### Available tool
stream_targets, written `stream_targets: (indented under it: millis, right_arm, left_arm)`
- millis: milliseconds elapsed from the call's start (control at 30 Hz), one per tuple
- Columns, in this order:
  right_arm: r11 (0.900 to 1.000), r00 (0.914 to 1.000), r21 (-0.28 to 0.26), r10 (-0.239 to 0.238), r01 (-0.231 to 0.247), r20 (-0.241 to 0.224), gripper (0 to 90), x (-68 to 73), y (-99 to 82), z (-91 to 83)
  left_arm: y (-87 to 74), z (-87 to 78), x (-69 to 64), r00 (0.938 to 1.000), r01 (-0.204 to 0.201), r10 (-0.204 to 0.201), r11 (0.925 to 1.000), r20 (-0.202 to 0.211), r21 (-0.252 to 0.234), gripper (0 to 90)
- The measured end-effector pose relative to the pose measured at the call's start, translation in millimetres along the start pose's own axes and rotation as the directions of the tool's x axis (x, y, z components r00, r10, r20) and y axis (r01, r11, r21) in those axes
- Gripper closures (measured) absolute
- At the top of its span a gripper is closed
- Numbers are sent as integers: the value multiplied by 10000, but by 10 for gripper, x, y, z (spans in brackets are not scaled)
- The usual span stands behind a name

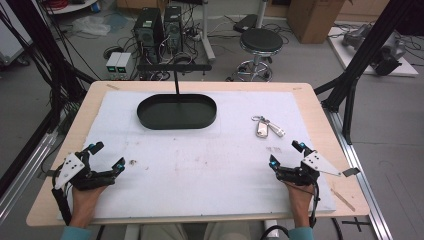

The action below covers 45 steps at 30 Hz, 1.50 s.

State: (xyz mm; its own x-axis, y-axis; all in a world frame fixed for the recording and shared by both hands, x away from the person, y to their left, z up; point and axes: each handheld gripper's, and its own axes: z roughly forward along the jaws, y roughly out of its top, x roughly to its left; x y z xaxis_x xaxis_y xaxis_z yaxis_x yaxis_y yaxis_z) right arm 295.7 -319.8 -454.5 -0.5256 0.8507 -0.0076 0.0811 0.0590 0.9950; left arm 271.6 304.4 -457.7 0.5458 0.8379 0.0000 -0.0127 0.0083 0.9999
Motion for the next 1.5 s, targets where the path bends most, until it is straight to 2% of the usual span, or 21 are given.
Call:
stream_targets:
  millis: [1167, 1267, 1367, 1500]
  right_arm:
    - [9998, 9997, -22, -218, 218, 55, 8, 5, 6, 7]
    - [10000, 10000, 57, -24, 25, -66, 8, -3, 12, 11]
    - [9997, 9998, 248, -24, 28, -178, 8, -35, 75, 38]
    - [9992, 9997, 399, -65, 74, -226, 8, -132, 263, 69]
  left_arm:
    - [1, -1, -8, 9999, -45, 45, 10000, -138, -11, 37]
    - [0, -7, -16, 9997, -128, 128, 9999, -187, -46, 37]
    - [0, -6, -17, 9997, -115, 114, 9999, -199, -44, 37]
    - [1, -2, -17, 9997, -132, 132, 9999, -219, -11, 37]
